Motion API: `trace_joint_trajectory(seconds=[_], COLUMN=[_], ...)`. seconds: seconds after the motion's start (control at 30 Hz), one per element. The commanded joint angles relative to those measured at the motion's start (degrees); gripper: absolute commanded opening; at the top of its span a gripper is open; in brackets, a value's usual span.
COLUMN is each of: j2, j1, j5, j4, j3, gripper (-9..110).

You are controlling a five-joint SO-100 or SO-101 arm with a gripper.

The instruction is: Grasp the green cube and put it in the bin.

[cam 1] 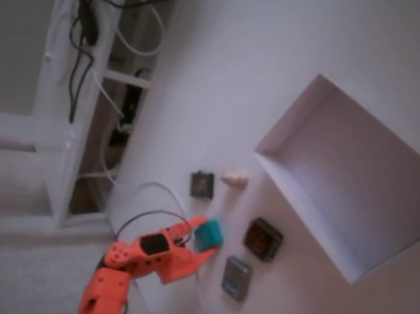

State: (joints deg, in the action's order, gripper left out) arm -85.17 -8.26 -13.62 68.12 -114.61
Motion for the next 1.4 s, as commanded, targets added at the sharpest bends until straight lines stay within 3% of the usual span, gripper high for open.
trace_joint_trajectory(seconds=[0.0,0.6,0.7,0.97,1.37], j2=[-0.88,-1.67,-1.67,-2.29,-2.46], j1=[0.62,0.7,0.79,0.79,0.7], j5=[0.26,0.18,0.18,0.35,1.41], j4=[2.55,-4.92,-4.31,-7.65,-5.71], j3=[2.11,3.52,3.52,3.96,4.66], gripper=[13,13,4,4,4])
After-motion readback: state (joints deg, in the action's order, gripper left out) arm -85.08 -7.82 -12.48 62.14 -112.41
